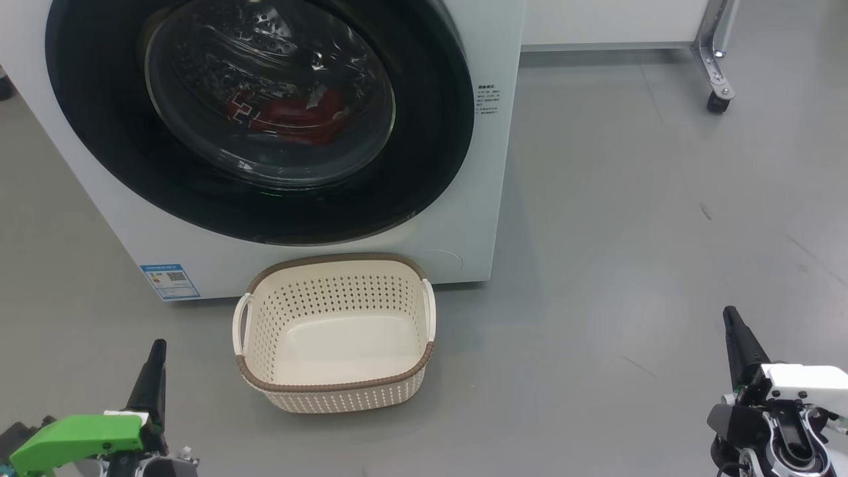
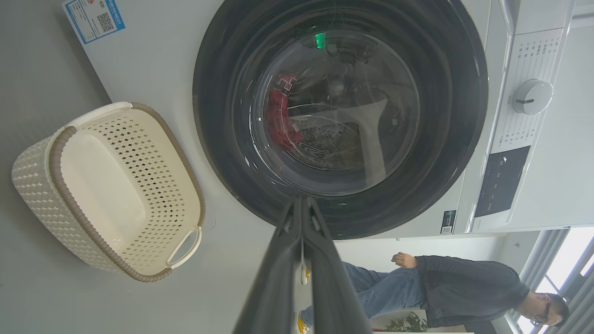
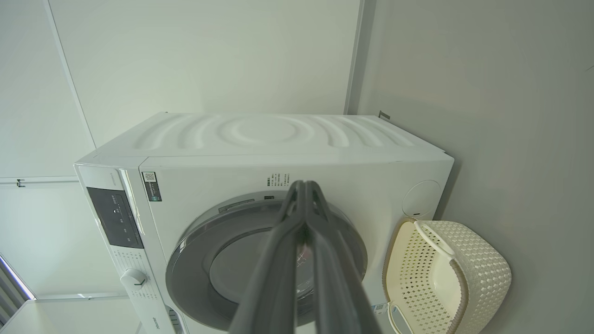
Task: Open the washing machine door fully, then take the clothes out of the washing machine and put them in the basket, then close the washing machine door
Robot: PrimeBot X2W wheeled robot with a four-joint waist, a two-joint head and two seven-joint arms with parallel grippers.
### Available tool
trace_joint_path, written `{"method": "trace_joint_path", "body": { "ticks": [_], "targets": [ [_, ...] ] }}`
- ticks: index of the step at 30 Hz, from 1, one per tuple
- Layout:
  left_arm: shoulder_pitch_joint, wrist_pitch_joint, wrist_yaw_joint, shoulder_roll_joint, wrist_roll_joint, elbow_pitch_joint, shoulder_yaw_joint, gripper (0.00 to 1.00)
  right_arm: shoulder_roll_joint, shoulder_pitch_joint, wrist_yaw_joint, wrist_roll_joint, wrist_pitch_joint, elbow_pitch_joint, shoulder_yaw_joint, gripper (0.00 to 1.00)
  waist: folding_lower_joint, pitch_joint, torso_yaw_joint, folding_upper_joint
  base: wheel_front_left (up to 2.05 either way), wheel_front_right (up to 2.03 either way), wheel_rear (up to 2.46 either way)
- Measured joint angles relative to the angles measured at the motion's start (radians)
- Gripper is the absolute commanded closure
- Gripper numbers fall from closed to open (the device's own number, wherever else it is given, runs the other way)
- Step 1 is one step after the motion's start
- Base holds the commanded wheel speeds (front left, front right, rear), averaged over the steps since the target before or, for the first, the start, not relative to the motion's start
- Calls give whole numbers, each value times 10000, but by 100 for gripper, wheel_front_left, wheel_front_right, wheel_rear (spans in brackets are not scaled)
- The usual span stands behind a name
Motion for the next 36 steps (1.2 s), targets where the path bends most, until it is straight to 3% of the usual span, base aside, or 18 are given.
{"method": "trace_joint_path", "body": {
  "ticks": [13, 14, 16, 17, 18, 36],
  "targets": [
    [0, 2, 0, 0, 0, 0, 2, 100, 2, 0, 0, -2, 0, 0, -2, 100, 0, 0, 0, 0, 0, 0, 0],
    [2, 2, 2, -2, -2, 10, 0, 0, 4, 2, 0, -2, 0, 10, 0, 0, 0, 0, 0, 0, 0, 0, 0],
    [104, -2, 8, -56, -35, 207, -25, 0, 77, 123, -8, 2, -2, 188, 10, 0, 0, 0, 0, 0, 0, 0, 0],
    [199, -2, 8, -107, -35, 311, -42, 100, 138, 234, -8, 2, -2, 295, 15, 100, 0, 0, 0, 0, 0, 0, 0],
    [297, -2, 8, -163, -35, 430, -59, 0, 199, 350, -8, 2, -2, 410, 21, 0, 0, 0, -1, 0, 0, 0, 0],
    [453, -268, 10, -234, 12, 107, -316, 0, 161, 505, -10, -355, -196, 280, 107, 0, 0, 16, 28, 1, 0, 0, 0]
  ]
}}
